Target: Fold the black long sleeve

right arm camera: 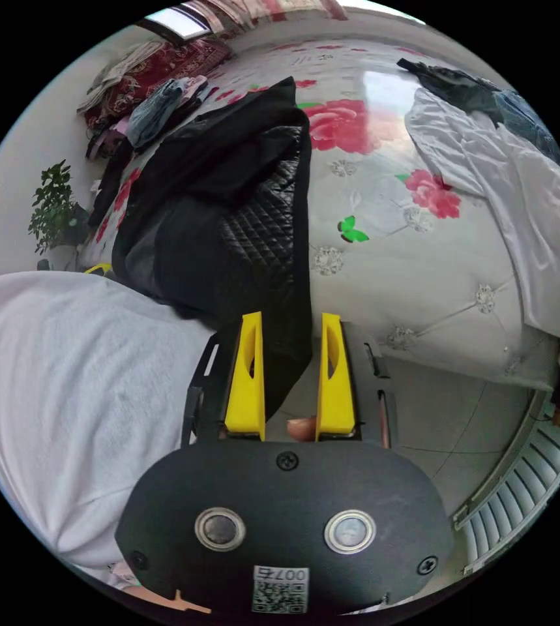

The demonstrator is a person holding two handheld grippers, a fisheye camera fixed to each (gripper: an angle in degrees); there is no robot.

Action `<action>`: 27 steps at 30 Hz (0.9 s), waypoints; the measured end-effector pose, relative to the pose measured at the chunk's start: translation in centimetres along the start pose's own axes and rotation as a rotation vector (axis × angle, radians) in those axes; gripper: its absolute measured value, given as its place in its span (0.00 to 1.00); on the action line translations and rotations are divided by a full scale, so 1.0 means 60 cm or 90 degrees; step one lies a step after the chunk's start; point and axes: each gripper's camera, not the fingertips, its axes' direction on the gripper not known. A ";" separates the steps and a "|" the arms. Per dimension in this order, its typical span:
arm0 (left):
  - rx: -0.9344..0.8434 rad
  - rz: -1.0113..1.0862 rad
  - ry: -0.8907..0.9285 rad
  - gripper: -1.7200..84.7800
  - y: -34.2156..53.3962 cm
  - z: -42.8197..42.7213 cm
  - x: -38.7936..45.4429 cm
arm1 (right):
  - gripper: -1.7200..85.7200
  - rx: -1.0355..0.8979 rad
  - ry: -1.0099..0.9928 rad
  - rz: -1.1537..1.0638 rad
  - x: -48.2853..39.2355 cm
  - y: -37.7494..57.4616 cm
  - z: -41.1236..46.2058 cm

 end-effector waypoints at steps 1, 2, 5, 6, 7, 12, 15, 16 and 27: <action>-0.023 -0.040 0.006 0.11 0.019 0.003 -0.028 | 0.14 -0.019 -0.006 0.013 0.022 0.010 0.008; -0.053 -0.068 0.004 0.13 0.034 0.012 -0.051 | 0.14 -0.040 -0.013 0.021 0.042 0.016 0.019; -0.107 -0.090 0.024 0.16 0.044 0.048 -0.080 | 0.13 -0.091 -0.030 0.020 0.078 0.010 0.054; -0.110 -0.089 0.034 0.16 0.041 0.057 -0.081 | 0.13 -0.102 -0.035 0.015 0.084 0.004 0.062; -0.119 -0.080 0.057 0.17 0.029 0.077 -0.079 | 0.13 -0.132 -0.043 0.003 0.093 -0.011 0.079; -0.229 0.036 0.033 0.13 -0.055 0.141 -0.028 | 0.07 -0.287 -0.053 -0.105 0.101 -0.066 0.115; -0.269 0.174 0.061 0.03 -0.071 0.123 -0.005 | 0.04 -0.284 -0.129 -0.154 0.119 -0.078 0.070; -0.269 0.202 0.118 0.02 -0.079 0.100 -0.006 | 0.03 -0.262 -0.170 -0.164 0.131 -0.082 0.042; 0.091 0.067 0.505 0.02 -0.316 -0.120 -0.182 | 0.04 0.139 -0.484 -0.126 0.302 -0.255 -0.277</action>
